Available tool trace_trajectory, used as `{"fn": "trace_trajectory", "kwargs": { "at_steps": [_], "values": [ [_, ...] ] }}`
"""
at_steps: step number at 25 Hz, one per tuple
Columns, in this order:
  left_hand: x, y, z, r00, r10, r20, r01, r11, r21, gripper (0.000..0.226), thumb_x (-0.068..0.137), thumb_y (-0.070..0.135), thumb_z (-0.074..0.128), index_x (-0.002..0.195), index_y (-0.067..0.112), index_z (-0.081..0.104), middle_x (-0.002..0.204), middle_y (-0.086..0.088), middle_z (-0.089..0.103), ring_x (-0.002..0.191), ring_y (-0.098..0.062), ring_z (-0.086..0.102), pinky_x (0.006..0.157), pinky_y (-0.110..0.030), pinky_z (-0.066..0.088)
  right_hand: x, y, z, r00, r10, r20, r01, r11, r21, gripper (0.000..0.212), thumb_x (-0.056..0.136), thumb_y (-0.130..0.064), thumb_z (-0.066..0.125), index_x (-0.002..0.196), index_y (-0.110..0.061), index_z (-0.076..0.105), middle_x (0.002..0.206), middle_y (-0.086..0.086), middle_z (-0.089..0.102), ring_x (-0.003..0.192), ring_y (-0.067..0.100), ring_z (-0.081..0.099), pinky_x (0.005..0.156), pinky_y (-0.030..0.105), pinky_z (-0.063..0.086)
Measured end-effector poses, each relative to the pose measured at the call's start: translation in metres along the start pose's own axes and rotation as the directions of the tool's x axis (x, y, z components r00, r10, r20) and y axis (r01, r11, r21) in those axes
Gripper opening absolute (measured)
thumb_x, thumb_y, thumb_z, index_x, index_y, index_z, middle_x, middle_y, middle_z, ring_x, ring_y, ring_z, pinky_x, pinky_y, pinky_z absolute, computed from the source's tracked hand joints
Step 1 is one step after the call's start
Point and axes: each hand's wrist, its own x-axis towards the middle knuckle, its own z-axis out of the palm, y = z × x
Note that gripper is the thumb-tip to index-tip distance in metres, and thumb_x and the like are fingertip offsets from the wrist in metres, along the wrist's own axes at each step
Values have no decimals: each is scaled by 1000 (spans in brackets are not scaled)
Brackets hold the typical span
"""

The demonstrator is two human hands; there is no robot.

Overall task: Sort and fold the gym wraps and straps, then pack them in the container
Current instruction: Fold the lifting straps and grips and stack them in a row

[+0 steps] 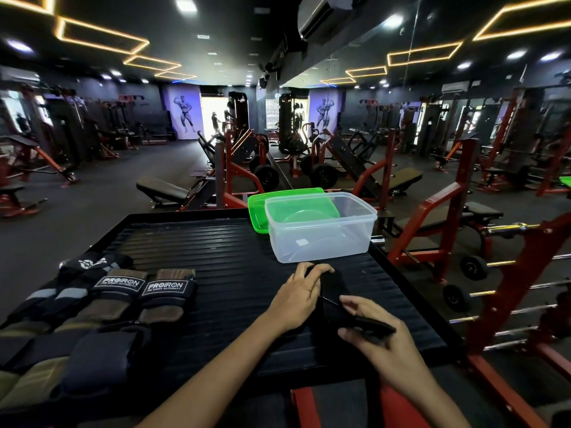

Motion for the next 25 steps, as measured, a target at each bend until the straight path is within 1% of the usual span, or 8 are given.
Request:
{"fn": "trace_trajectory", "kwargs": {
  "at_steps": [2, 6, 9, 12, 14, 17, 21, 25],
  "values": [
    [0, 0, -1, 999, 28, -18, -28, 1000, 2, 36, 99, 31, 29, 134, 39, 36, 138, 0, 33, 124, -22, 42, 103, -43, 36, 2, 2, -1, 997, 81, 21, -81, 996, 31, 28, 74, -8, 76, 97, -23, 72, 100, -16, 71, 96, -1, 65, 83, 13, 46],
    [-13, 8, -12, 975, 130, -181, -139, 989, -42, 44, 91, 30, 31, 132, 21, 44, 139, 4, 42, 130, -9, 37, 111, -39, 27, 9, 3, 11, 977, 173, -121, -178, 983, -33, 15, 79, -20, 73, 66, -25, 69, 66, -7, 70, 67, 6, 64, 70, 32, 50],
    [-30, 12, -21, 985, 146, 92, -130, 978, -162, 71, 72, 22, 44, 142, 20, 33, 153, 7, 23, 139, 0, 18, 118, -29, 10, 19, 0, 10, 960, 206, -188, -194, 978, 81, 22, 83, -15, 69, 64, -25, 67, 65, -11, 69, 70, 4, 64, 68, 24, 48],
    [-30, 20, -12, 985, 101, 143, -120, 985, 128, 96, 66, 47, 60, 148, 21, 16, 157, 5, 13, 143, -5, 14, 119, -36, 2, 29, -3, 12, 939, 278, -203, -235, 949, 210, 12, 85, -12, 66, 82, -22, 70, 84, -4, 74, 86, 13, 68, 83, 31, 51],
    [-21, 34, -3, 1000, 19, 1, -19, 975, 222, 97, 60, 54, 64, 143, 19, 27, 152, 3, 29, 139, -8, 26, 119, -36, 4, 33, -3, 15, 907, 376, -188, -286, 879, 380, 12, 86, -8, 63, 87, -18, 69, 87, 1, 74, 85, 18, 69, 82, 36, 52],
    [-11, 44, 3, 994, -11, -110, 42, 957, 287, 74, 67, 35, 68, 133, 17, 40, 138, 3, 47, 131, -11, 39, 116, -34, 8, 34, -8, 13, 897, 391, -204, -270, 853, 448, 12, 84, -5, 64, 84, -16, 70, 79, 0, 74, 73, 15, 69, 67, 27, 52],
    [-6, 35, 5, 992, -13, -129, 46, 967, 251, 56, 74, 32, 63, 125, 19, 43, 127, 7, 53, 124, -11, 44, 113, -38, 15, 28, -16, 8, 929, 248, -274, -200, 961, 189, 28, 75, -11, 75, 52, -17, 62, 50, -7, 61, 51, 4, 55, 54, 24, 42],
    [0, 26, 2, 999, -29, -41, 27, 998, -55, 51, 71, 18, 65, 117, 22, 42, 116, 4, 54, 110, -18, 52, 91, -29, 41, 16, -32, 12, 957, 61, -284, -46, 997, 59, 42, 76, -1, 72, 46, -25, 56, 45, -11, 58, 46, -4, 50, 48, 12, 38]
  ]
}}
